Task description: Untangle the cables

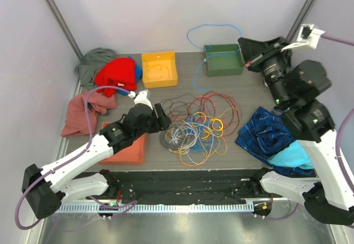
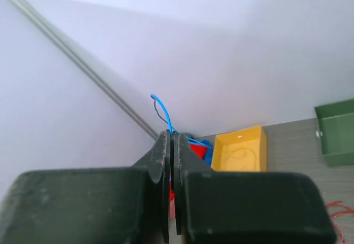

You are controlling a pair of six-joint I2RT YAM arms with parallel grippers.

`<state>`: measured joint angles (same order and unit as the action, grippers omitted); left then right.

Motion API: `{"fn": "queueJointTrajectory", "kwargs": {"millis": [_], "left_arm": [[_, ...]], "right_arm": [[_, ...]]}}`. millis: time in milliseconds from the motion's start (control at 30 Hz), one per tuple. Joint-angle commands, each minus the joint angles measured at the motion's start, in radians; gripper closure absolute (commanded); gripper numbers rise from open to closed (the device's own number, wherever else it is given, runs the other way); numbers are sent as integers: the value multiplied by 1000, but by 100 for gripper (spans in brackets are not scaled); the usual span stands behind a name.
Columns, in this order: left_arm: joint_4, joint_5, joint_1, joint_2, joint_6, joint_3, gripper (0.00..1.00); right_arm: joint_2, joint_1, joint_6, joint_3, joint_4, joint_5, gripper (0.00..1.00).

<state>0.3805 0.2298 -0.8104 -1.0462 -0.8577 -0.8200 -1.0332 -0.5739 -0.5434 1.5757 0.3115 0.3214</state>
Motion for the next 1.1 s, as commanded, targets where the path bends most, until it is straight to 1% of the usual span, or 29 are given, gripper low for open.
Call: {"fn": "queueJointTrajectory", "kwargs": {"millis": [0, 67, 167, 200, 267, 400, 467, 533, 567, 633, 700, 800, 833, 900, 933, 1067], "left_arm": [[-100, 40, -3, 69, 78, -64, 36], [-156, 40, -3, 87, 92, -61, 34], [-225, 28, -3, 126, 117, -39, 32], [-267, 25, -3, 136, 120, -30, 32], [-290, 22, -3, 169, 125, -7, 32], [-241, 40, -3, 196, 126, -1, 32], [-169, 45, -3, 201, 121, -2, 32], [-117, 46, -3, 206, 112, 10, 32], [-105, 46, -3, 216, 97, 33, 33], [-75, 52, -3, 230, 79, 57, 34], [-58, 57, -3, 259, 65, 91, 34], [-38, 72, -3, 314, 51, 136, 34], [-34, 77, -3, 330, 46, 143, 34], [-22, 78, -3, 363, 42, 168, 34], [-14, 78, -4, 371, 37, 171, 34], [26, 72, -3, 402, 26, 182, 34]], "right_arm": [[-62, -4, 19, 188, 100, -113, 99], [-87, -4, 19, 251, 121, -136, 99], [-102, -3, 13, 288, 141, -143, 99], [-100, -3, 14, 285, 143, -143, 99], [-94, -3, 14, 258, 147, -137, 99], [-79, -3, 11, 185, 147, -95, 99], [-82, -3, 28, 135, 149, -65, 99], [-108, -3, 43, 103, 165, 14, 99], [-119, 6, 48, 68, 169, 30, 99], [-168, 32, 30, 18, 170, 24, 99], [-212, 84, 2, 7, 157, 5, 99], [-295, 129, -7, 10, 111, 15, 99], [-348, 143, -9, 41, 107, 21, 99], [-402, 161, -12, 79, 91, 27, 99], [-463, 180, -7, 127, 86, 31, 99], [-595, 224, 3, 243, 67, 44, 99]]}}
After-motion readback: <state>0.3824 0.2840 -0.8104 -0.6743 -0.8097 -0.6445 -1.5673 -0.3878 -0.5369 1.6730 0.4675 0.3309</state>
